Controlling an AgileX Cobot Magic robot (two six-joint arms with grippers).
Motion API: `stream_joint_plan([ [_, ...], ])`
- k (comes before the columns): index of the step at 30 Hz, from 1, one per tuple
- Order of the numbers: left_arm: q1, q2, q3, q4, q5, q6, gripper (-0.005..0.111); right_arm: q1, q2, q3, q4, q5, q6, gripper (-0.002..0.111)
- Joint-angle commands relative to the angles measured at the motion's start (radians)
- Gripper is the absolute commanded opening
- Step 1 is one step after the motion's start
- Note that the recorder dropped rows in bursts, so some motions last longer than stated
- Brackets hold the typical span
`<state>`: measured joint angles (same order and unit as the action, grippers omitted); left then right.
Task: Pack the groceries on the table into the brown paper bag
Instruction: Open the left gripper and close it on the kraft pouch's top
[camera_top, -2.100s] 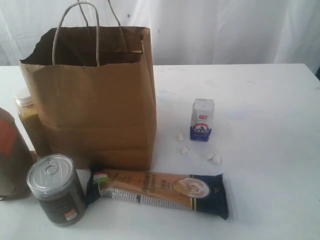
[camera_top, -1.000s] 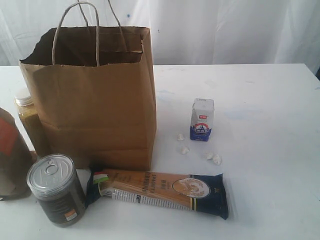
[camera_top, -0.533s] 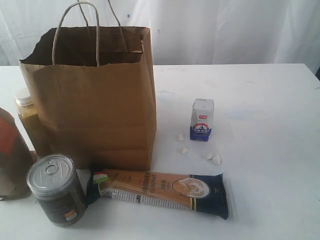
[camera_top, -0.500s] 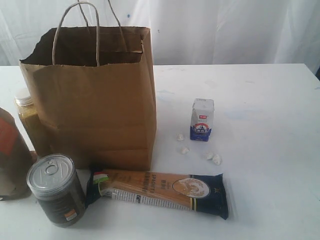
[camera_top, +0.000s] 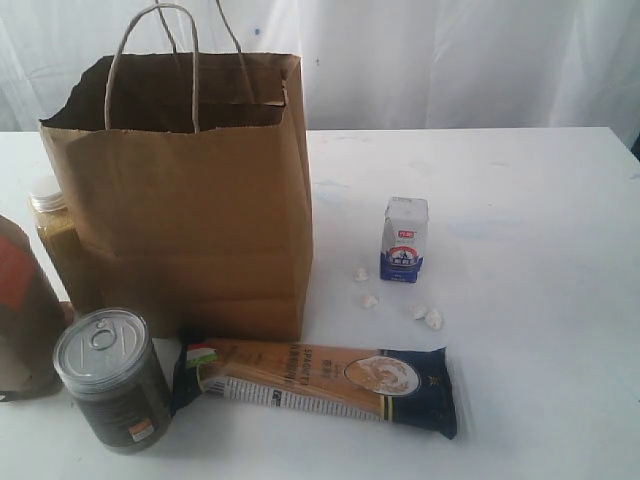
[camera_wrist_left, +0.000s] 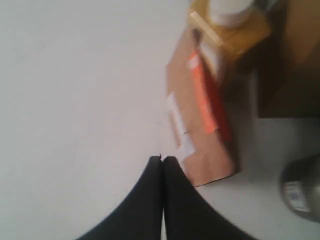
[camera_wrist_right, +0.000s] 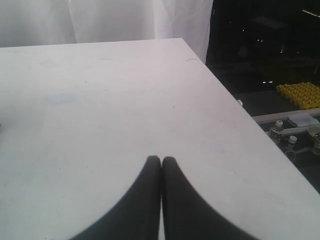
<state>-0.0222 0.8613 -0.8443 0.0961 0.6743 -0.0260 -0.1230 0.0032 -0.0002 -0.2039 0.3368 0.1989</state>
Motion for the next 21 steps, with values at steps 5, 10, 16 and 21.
stream_joint_plan([
  [5,-0.028,0.109,-0.247,-0.181,0.104,0.241,0.002,-0.005,-0.003,0.0,-0.004,-0.002,-0.001,0.0],
  [10,-0.028,0.217,-0.202,-0.181,0.068,0.24,0.033,-0.005,-0.003,0.0,-0.004,-0.002,-0.001,0.0],
  [16,-0.028,0.315,-0.096,-0.181,-0.087,0.24,0.077,-0.005,-0.003,0.0,-0.004,-0.002,-0.001,0.0],
  [21,-0.028,0.324,-0.082,-0.207,-0.062,0.227,0.088,-0.005,-0.003,0.0,-0.004,-0.002,-0.001,0.0],
])
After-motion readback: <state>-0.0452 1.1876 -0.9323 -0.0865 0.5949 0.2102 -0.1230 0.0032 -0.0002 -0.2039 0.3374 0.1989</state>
